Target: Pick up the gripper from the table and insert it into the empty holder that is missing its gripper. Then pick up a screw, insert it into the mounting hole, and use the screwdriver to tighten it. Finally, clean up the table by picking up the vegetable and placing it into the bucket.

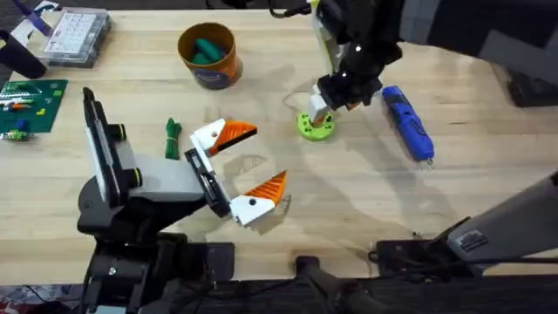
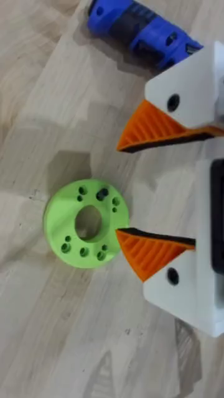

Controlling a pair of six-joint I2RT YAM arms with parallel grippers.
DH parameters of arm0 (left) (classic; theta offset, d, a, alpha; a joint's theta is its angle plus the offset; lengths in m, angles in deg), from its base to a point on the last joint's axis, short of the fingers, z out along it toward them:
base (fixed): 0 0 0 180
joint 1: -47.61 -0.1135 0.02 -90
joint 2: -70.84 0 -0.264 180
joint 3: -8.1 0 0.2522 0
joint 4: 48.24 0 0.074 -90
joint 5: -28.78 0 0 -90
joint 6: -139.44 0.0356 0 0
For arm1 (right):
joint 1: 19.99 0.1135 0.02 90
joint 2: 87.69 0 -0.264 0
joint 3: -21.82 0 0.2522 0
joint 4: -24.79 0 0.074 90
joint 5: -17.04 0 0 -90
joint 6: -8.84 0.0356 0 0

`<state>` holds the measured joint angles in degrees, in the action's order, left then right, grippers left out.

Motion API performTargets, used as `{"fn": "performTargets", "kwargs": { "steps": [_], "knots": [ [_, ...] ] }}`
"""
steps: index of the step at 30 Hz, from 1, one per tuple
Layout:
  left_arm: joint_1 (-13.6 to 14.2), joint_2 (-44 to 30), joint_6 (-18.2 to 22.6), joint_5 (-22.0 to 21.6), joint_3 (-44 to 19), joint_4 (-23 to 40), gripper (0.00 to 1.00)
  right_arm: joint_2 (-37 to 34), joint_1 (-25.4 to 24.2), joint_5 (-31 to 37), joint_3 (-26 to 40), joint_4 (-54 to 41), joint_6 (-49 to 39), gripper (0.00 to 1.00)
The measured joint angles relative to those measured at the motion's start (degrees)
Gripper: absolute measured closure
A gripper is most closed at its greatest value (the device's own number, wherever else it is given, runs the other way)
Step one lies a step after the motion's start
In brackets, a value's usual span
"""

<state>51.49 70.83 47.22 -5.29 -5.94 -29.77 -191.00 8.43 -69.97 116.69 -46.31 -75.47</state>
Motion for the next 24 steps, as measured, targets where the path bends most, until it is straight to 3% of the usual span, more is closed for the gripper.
{"fn": "performTargets", "kwargs": {
  "steps": [24],
  "knots": [
    [0.0, 0.0, 0.0, 0.0, 0.0, 0.0, 0.009, -3.1, -0.4, 0.0, -2.1, 4.6, 3.0, 0.408]
  ]
}}
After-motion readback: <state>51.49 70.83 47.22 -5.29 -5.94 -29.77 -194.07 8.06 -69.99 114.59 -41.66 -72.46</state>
